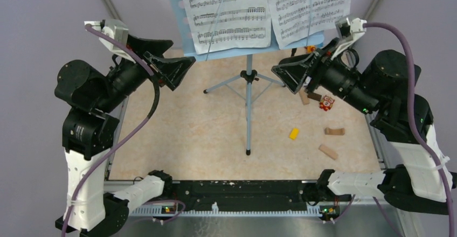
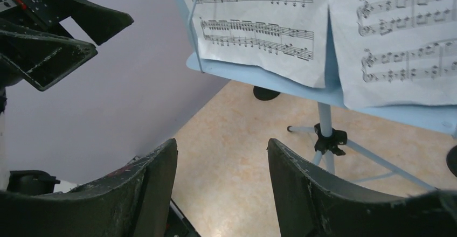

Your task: Pack up the instrument practice props

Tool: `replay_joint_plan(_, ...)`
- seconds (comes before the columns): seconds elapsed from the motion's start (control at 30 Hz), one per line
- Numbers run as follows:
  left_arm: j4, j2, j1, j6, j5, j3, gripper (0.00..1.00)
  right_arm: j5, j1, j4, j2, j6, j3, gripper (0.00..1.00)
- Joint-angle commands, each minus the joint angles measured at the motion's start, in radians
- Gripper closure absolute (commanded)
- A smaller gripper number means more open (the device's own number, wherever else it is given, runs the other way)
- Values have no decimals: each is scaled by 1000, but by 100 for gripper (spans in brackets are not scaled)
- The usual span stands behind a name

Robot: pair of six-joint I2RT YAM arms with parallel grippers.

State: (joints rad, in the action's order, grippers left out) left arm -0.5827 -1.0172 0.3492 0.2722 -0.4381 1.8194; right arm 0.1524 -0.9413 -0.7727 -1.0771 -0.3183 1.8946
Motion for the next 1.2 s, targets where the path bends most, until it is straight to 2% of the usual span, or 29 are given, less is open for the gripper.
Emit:
replay_joint_plan(0.0, 254, 24, 3, -102, -83, -39, 2, -105, 4, -5, -57, -15, 70, 39)
replay_joint_plan(0.07, 404, 62, 4, -150, -118, -125, 4, -172, 4, 24, -55, -8, 30, 39)
replay_joint_plan(0.17, 687, 123, 3, -195, -90, -274, 5, -243, 4, 50, -39, 5, -43, 39)
replay_joint_plan(0.33, 811, 53, 3, -264, -91, -239, 2, -267, 5, 55, 5, 16, -142, 40)
replay_joint_plan(0.4, 824, 10, 3, -283, -58, -199, 2, -270, 4, 54, 26, 17, -176, 40)
replay_joint_plan(0.53, 766, -102, 3, -315, -87, -56, 2, -277, 4, 52, 69, 22, -236, 40)
replay_joint_plan(0.63, 776, -160, 3, -305, -86, -10, 2, -280, 4, 50, 94, 20, -274, 40)
replay_joint_plan(0.93, 851, -238, 2, -253, 22, 3, 2, -336, 4, 76, 132, -34, -348, 40)
replay_joint_plan(1.17, 874, -257, 2, -224, 34, 0, 3, -347, 4, 81, 140, -46, -376, 41)
